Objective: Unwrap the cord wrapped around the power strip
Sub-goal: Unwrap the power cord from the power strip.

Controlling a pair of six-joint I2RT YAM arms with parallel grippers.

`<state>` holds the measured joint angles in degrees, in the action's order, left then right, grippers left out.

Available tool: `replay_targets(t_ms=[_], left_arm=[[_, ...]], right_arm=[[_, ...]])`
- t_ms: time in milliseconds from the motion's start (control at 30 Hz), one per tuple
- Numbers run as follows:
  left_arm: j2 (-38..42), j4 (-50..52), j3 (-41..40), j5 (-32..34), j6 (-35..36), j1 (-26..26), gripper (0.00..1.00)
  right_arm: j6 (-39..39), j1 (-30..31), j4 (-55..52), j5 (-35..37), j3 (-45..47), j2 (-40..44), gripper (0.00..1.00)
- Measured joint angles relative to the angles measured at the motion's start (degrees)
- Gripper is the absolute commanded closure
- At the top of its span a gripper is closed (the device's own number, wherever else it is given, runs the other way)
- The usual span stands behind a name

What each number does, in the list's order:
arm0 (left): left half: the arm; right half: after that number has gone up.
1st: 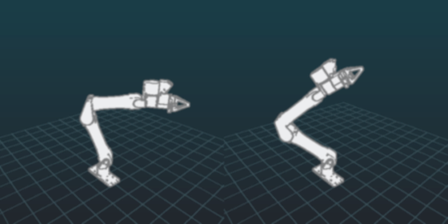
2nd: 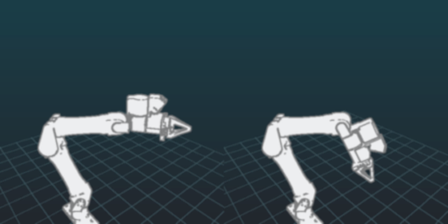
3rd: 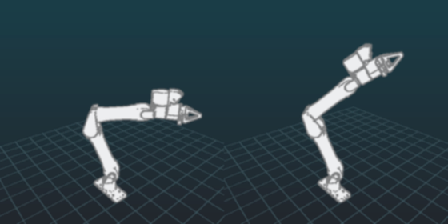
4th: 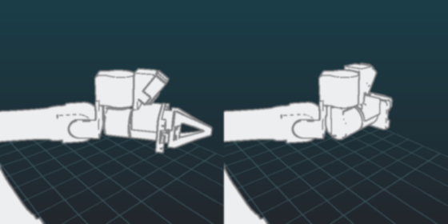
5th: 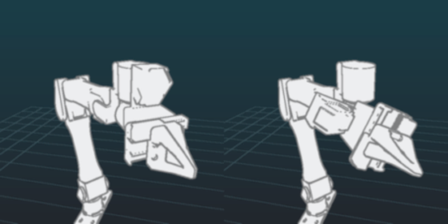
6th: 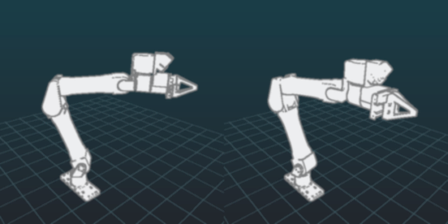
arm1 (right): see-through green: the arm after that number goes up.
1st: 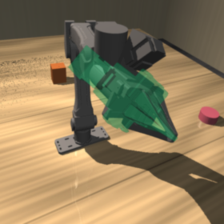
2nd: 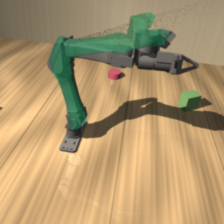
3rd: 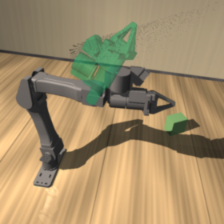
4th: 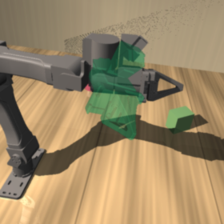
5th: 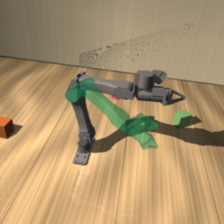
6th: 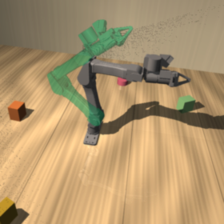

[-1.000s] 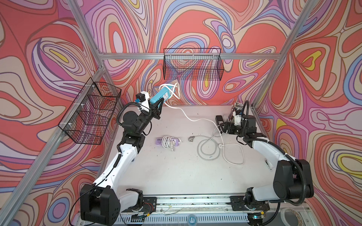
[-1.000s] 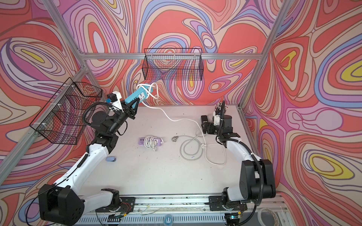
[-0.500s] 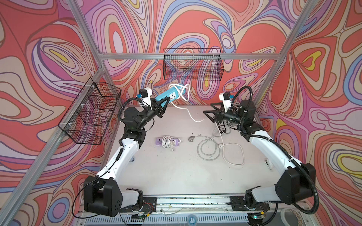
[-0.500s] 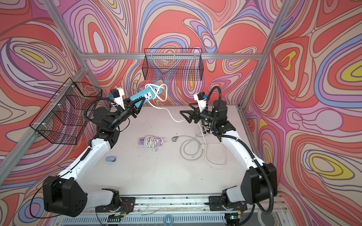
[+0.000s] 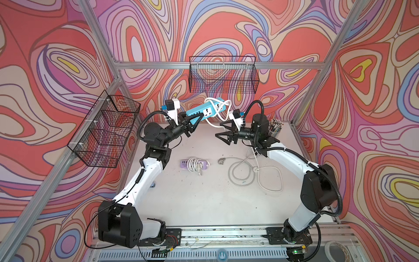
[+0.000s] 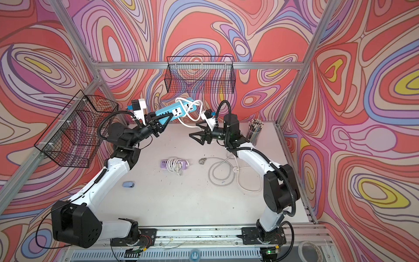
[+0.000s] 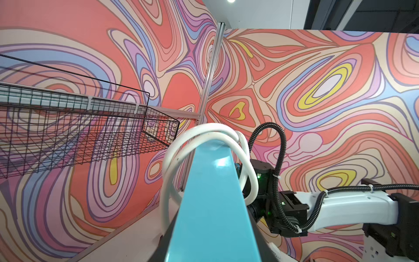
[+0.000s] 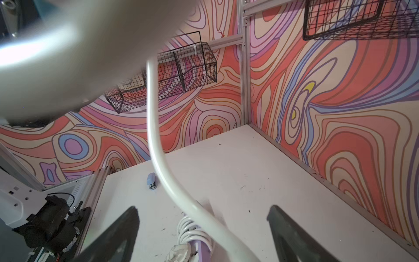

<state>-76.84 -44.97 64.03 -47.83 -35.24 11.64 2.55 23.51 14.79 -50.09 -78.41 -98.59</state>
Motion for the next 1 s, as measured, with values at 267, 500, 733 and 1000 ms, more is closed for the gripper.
replay_targets(t_ms=[267,500,733,1000], left_arm=[[0.00,-0.28,0.00,-0.57,-0.55,0.04,1.00],[0.00,-0.22,0.00,-0.55,-0.55,0.02,1.00],[0.00,-0.22,0.00,-0.63,-0.90,0.04,1.00],[-0.07,-1.27,0.07,-1.07,-2.34,0.04,1.00]], right_arm=[[0.28,0.22,1.95,-0.02,-1.49,-1.29,1.00],[0.48,0.11,2.38,1.88,-0.13,-1.27,1.00],[1.68,-1.97,3.08,4.87,-0.22,-1.27,1.00],[3.08,-7.34,1.95,7.41,-12.37,-5.31,1.00]])
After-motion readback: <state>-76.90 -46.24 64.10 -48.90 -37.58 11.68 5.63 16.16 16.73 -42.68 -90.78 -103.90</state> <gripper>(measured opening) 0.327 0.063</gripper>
